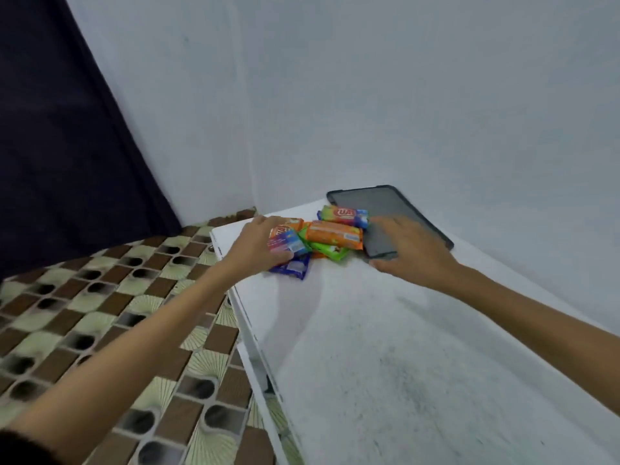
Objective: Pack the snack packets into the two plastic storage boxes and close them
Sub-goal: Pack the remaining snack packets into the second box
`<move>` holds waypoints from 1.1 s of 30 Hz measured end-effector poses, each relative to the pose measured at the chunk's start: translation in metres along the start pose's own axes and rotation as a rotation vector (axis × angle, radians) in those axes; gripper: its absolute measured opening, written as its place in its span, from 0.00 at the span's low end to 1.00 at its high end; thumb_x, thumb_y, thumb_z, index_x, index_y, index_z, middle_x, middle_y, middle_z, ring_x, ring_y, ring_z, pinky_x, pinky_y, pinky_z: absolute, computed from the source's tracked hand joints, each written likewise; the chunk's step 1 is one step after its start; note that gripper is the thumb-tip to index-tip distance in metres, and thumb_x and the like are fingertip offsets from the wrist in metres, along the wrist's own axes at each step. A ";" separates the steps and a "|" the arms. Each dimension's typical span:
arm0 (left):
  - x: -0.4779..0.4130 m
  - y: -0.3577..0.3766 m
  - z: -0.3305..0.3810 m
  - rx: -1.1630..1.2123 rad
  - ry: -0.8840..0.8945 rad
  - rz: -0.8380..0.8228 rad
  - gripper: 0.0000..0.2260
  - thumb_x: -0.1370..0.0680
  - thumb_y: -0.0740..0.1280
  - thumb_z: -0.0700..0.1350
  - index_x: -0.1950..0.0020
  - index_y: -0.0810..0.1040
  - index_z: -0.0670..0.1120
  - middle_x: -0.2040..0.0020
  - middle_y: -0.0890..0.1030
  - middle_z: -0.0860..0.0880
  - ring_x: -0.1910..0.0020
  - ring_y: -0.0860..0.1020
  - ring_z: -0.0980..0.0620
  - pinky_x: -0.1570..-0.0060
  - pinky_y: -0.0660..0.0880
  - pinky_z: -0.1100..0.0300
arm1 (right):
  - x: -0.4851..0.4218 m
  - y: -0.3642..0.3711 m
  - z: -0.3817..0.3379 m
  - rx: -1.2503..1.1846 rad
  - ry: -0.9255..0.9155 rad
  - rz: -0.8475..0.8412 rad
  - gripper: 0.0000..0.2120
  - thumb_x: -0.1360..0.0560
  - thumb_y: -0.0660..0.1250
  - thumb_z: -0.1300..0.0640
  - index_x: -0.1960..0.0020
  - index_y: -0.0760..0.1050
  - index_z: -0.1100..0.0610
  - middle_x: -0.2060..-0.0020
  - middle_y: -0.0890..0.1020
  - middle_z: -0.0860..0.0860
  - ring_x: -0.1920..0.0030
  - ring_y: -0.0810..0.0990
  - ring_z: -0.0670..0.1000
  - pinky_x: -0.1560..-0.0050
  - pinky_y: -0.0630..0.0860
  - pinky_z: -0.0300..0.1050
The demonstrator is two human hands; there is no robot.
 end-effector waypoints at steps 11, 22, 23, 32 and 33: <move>-0.061 0.058 -0.052 -0.074 -0.112 -0.130 0.34 0.29 0.70 0.58 0.27 0.60 0.55 0.32 0.69 0.46 0.34 0.67 0.44 0.34 0.63 0.44 | -0.121 0.086 0.000 -0.239 -0.066 -0.126 0.31 0.26 0.66 0.45 0.27 0.60 0.50 0.30 0.67 0.56 0.30 0.65 0.57 0.30 0.63 0.53; -0.052 0.041 -0.036 -0.215 -0.019 -0.053 0.31 0.31 0.72 0.58 0.31 0.69 0.53 0.39 0.77 0.46 0.43 0.74 0.47 0.53 0.69 0.59 | -0.124 0.070 -0.012 -0.025 0.047 -0.247 0.38 0.31 0.71 0.47 0.26 0.58 0.48 0.30 0.69 0.54 0.32 0.68 0.56 0.36 0.69 0.49; -0.047 0.038 -0.032 -0.217 -0.007 -0.035 0.31 0.32 0.72 0.58 0.31 0.70 0.53 0.40 0.78 0.46 0.45 0.74 0.47 0.55 0.68 0.60 | -0.118 0.065 -0.010 -0.023 0.055 -0.226 0.38 0.31 0.72 0.48 0.26 0.58 0.47 0.31 0.71 0.53 0.34 0.70 0.56 0.39 0.70 0.48; -0.011 0.011 0.064 -0.091 0.220 -0.001 0.28 0.32 0.73 0.57 0.34 0.73 0.55 0.43 0.80 0.49 0.49 0.77 0.50 0.54 0.73 0.58 | -0.015 -0.026 0.038 -0.036 0.215 -0.104 0.35 0.34 0.74 0.48 0.30 0.63 0.44 0.36 0.75 0.52 0.39 0.74 0.55 0.49 0.69 0.45; -0.008 0.010 0.079 -0.078 0.260 0.001 0.28 0.32 0.74 0.56 0.34 0.73 0.55 0.44 0.81 0.49 0.50 0.78 0.50 0.56 0.72 0.60 | 0.000 -0.037 0.044 -0.032 0.231 -0.090 0.35 0.34 0.74 0.47 0.31 0.63 0.44 0.37 0.75 0.52 0.40 0.74 0.55 0.49 0.69 0.45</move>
Point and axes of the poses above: each hand's wrist, its own x-axis away from the middle knuckle, its own y-axis out of the palm, z = x × y, the point moved 2 cm from there along -x, towards the middle knuckle
